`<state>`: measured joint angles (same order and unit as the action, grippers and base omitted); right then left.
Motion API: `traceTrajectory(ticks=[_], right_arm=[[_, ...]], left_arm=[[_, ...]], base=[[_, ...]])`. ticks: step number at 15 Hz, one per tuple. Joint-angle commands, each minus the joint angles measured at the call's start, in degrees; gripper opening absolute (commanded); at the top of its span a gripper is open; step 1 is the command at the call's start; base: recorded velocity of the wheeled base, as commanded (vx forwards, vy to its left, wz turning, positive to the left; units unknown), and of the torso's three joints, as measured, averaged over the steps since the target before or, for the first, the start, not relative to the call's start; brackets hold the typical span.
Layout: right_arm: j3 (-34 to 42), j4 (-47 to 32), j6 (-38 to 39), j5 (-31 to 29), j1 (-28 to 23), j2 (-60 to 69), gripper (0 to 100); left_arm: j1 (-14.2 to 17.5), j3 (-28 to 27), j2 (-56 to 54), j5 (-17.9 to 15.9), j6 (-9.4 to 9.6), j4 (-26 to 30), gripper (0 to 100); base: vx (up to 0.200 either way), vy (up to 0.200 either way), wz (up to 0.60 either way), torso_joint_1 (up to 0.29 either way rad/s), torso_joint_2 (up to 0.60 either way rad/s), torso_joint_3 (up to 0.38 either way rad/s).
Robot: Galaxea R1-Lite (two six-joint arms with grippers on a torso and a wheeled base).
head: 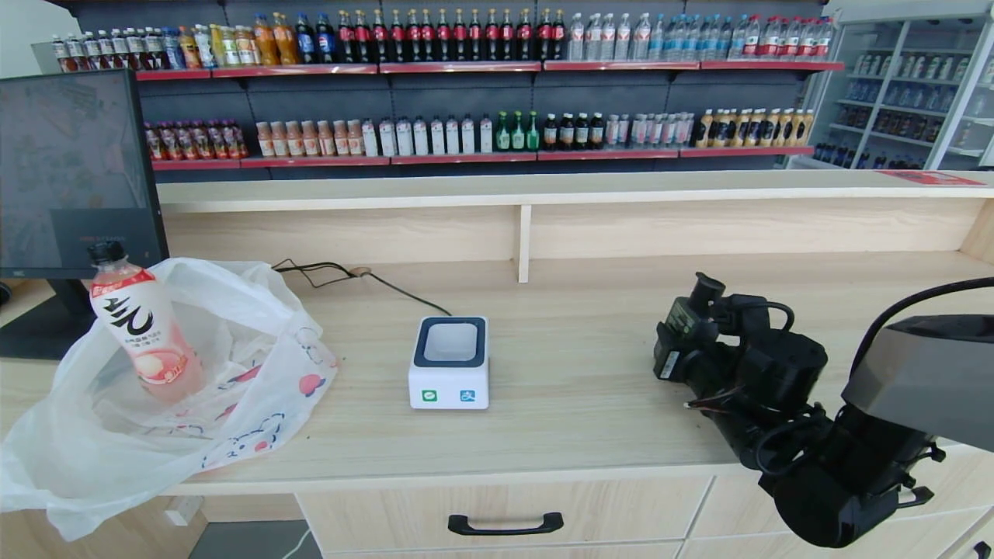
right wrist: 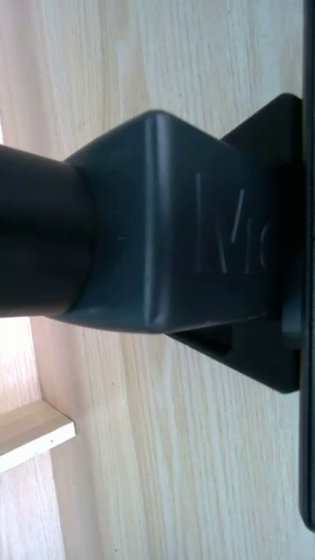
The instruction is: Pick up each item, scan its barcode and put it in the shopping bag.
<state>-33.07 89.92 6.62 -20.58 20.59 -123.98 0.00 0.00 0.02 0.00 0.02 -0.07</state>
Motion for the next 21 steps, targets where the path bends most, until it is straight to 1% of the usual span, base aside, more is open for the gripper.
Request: traceTrajectory(ticks=[1,7,13,17,18,20,21], right_arm=[[-0.2,0.1,0.1,0.0,0.2,0.1,0],[-0.5,0.1,0.1,0.0,0.2,0.6,0],[1.2,0.1,1.0,0.1,0.5,3.8,0],[5.5,0.1,1.2,0.2,4.9,10.5,0],[5.9,0.1,1.4,0.1,5.2,11.3,0],[7.0,0.1,4.0,0.3,7.2,15.8,0],[8.8,0.1,4.3,0.3,7.8,17.7,0]], left_arm=[[0.0,0.0,0.0,0.0,-0.02,0.0,100],[0.0,0.0,0.0,0.0,-0.02,0.0,100],[0.0,0.0,0.0,0.0,-0.02,0.0,100],[0.0,0.0,0.0,0.0,-0.02,0.0,100],[0.0,0.0,0.0,0.0,0.06,0.0,100],[0.0,0.0,0.0,0.0,0.06,0.0,100],[0.0,0.0,0.0,0.0,0.06,0.0,100]], base=[[0.0,0.0,0.0,0.0,0.0,0.0],[0.0,0.0,0.0,0.0,0.0,0.0],[0.0,0.0,0.0,0.0,0.0,0.0],[0.0,0.0,0.0,0.0,0.0,0.0],[0.0,0.0,0.0,0.0,0.0,0.0],[0.0,0.0,0.0,0.0,0.0,0.0],[0.0,0.0,0.0,0.0,0.0,0.0]])
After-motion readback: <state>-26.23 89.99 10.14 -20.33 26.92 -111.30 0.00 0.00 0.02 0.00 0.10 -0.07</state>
